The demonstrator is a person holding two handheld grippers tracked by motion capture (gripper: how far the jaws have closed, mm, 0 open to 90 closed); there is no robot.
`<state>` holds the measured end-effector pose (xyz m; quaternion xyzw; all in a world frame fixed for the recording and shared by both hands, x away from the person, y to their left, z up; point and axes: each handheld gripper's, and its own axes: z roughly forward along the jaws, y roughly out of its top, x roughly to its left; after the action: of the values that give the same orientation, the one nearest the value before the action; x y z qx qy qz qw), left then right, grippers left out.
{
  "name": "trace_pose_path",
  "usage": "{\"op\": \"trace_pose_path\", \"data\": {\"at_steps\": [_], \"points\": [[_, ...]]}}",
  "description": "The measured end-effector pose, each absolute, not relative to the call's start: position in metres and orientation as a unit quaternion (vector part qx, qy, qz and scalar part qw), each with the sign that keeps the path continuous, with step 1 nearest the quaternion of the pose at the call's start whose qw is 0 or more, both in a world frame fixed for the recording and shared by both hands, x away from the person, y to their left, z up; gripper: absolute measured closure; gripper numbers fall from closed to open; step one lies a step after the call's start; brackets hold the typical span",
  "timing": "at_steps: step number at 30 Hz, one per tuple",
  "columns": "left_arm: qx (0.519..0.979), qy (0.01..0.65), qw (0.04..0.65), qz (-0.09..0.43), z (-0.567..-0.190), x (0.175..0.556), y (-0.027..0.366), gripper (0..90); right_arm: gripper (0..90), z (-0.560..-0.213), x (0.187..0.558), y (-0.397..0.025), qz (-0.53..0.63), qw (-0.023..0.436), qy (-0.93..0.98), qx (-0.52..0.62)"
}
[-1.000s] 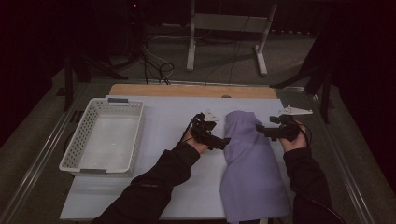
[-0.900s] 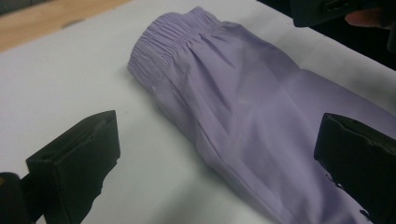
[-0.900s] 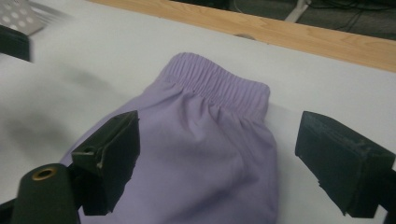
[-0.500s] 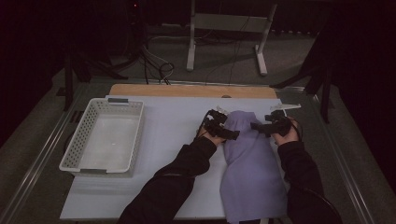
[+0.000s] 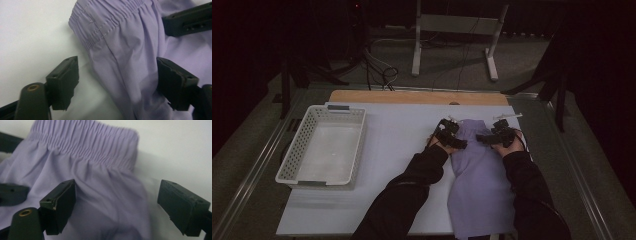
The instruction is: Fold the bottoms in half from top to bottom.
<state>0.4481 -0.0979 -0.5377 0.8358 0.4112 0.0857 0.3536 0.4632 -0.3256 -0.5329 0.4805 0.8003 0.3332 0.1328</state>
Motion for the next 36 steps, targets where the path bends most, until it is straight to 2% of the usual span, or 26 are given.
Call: {"op": "trace_pose_path", "data": {"at_steps": [4,6,7,9,12,13,14,15,18,19,21,26,36], "points": [[0.841,0.399,0.354,0.094,-0.537,0.447,-0.100,29.6,14.0,-0.536,0.463,-0.320,0.330,0.142,0.802,0.477],[0.838,0.398,0.361,0.090,-0.538,0.445,-0.101,40.5,18.3,-0.537,0.461,-0.313,0.317,0.156,0.811,0.466],[0.839,0.395,0.362,0.091,-0.538,0.445,-0.101,42.3,20.0,-0.537,0.461,-0.312,0.315,0.160,0.814,0.461],[0.839,0.393,0.366,0.092,-0.538,0.443,-0.103,47.0,30.7,-0.536,0.457,-0.309,0.315,0.165,0.818,0.452],[0.843,0.384,0.368,0.086,-0.537,0.442,-0.102,54.9,40.2,-0.535,0.455,-0.306,0.322,0.160,0.817,0.451],[0.845,0.380,0.367,0.084,-0.537,0.442,-0.102,59.0,46.8,-0.534,0.455,-0.307,0.322,0.157,0.818,0.450],[0.846,0.377,0.368,0.081,-0.536,0.441,-0.103,62.5,57.1,-0.533,0.455,-0.307,0.323,0.151,0.817,0.454],[0.848,0.374,0.368,0.080,-0.536,0.440,-0.103,65.6,62.2,-0.532,0.454,-0.307,0.325,0.144,0.816,0.456],[0.849,0.370,0.369,0.077,-0.536,0.440,-0.102,70.3,72.3,-0.531,0.453,-0.304,0.327,0.136,0.816,0.456],[0.849,0.369,0.370,0.075,-0.536,0.440,-0.101,71.4,79.1,-0.531,0.452,-0.303,0.324,0.136,0.818,0.456],[0.850,0.367,0.371,0.074,-0.536,0.440,-0.101,76.1,83.8,-0.530,0.452,-0.301,0.324,0.130,0.820,0.455],[0.848,0.361,0.380,0.074,-0.533,0.440,-0.099,85.5,85.9,-0.528,0.448,-0.297,0.317,0.136,0.825,0.448],[0.843,0.361,0.391,0.075,-0.530,0.446,-0.092,86.6,86.1,-0.519,0.452,-0.295,0.323,0.148,0.814,0.459]]}}
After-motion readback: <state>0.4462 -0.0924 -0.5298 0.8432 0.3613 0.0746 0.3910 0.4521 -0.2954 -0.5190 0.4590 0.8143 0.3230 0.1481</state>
